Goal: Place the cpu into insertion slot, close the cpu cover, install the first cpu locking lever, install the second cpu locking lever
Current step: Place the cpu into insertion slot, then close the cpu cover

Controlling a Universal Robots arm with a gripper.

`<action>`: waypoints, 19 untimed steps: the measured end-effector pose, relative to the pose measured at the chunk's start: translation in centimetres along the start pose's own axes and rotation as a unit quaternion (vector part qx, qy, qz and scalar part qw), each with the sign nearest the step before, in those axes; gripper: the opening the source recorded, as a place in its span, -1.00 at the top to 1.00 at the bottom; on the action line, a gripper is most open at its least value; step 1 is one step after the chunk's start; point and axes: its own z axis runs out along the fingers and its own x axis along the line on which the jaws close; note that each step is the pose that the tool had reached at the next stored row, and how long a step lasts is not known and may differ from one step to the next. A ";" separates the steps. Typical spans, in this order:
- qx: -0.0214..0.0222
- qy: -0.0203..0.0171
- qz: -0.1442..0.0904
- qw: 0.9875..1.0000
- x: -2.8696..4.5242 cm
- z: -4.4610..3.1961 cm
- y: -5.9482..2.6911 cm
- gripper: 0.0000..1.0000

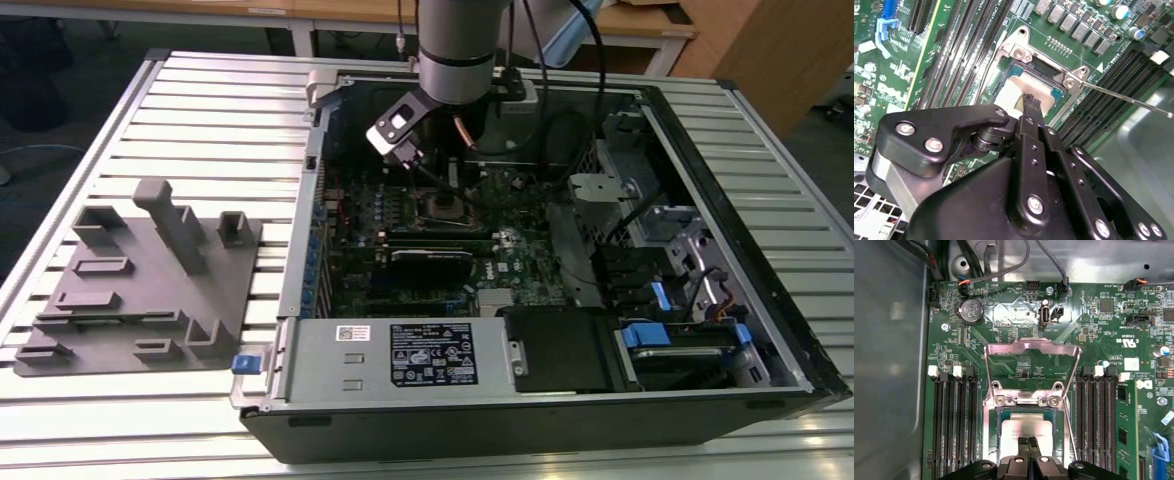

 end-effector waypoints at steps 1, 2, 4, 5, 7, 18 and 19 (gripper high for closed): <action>0.000 0.000 0.000 1.000 0.00 -0.19 0.01 0.79; 0.000 0.000 0.000 1.000 0.00 -0.39 0.02 0.79; 0.000 0.000 0.000 1.000 -0.01 -0.81 0.05 0.79; 0.000 0.000 0.000 1.000 -0.01 -1.01 0.06 0.79; 0.000 0.000 0.000 1.000 -0.01 -1.36 0.08 0.79; 0.000 0.000 0.000 1.000 -0.09 -3.83 0.23 0.79; 0.000 0.000 0.000 1.000 -0.09 -3.83 0.23 0.79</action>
